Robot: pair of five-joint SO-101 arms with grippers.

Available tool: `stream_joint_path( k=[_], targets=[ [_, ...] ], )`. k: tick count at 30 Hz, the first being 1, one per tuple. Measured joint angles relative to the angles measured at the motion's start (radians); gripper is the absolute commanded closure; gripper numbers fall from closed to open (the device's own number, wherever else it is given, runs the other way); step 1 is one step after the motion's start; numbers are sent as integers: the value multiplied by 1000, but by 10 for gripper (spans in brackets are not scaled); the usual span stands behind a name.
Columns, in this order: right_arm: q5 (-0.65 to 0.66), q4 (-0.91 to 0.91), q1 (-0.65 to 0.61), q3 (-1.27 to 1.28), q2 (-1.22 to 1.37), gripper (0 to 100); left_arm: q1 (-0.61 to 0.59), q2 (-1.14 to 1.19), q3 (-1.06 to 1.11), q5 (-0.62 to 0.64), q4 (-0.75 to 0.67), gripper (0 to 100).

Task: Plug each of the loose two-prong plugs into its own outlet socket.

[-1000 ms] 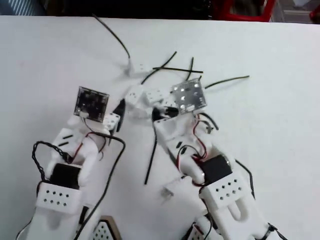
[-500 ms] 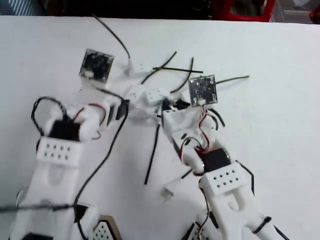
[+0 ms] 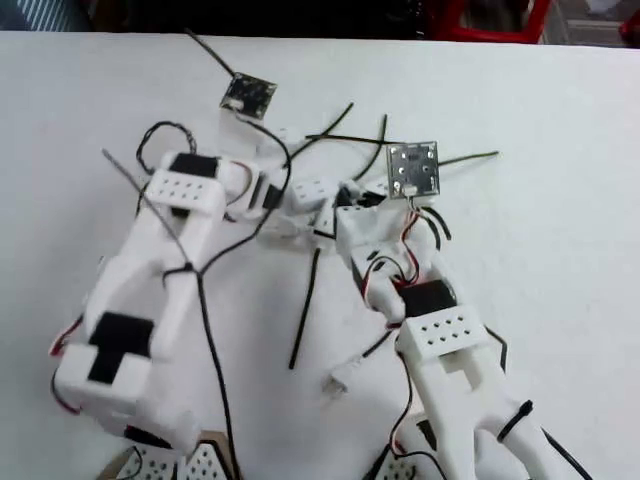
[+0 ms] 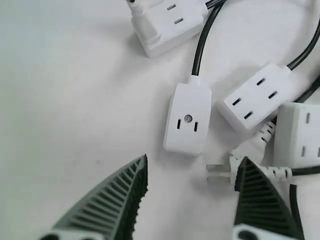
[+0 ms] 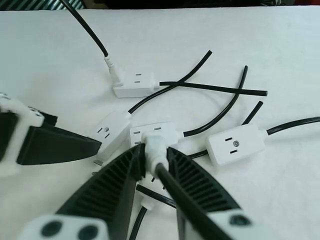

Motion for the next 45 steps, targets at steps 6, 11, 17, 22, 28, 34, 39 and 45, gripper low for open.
stream_joint_path(
  k=[6,11,17,22,28,34,39,45],
  targets=[
    [0,0,0,0,0,981,0,272,-210,-46,0,736],
    [0,0,0,0,0,981,0,450,-348,-175,23,884],
    [0,0,0,0,0,981,6,535,-526,-278,170,978],
    [0,0,0,0,3,981,0,540,-657,-296,347,977],
    [0,0,0,0,9,981,2,540,-845,-296,577,973],
    [0,0,0,0,9,981,2,540,-1088,-296,829,973],
    [0,-3,0,0,9,981,2,534,-1155,-296,878,973],
    [0,-3,0,0,9,981,3,311,-970,-296,881,973]
  ],
)
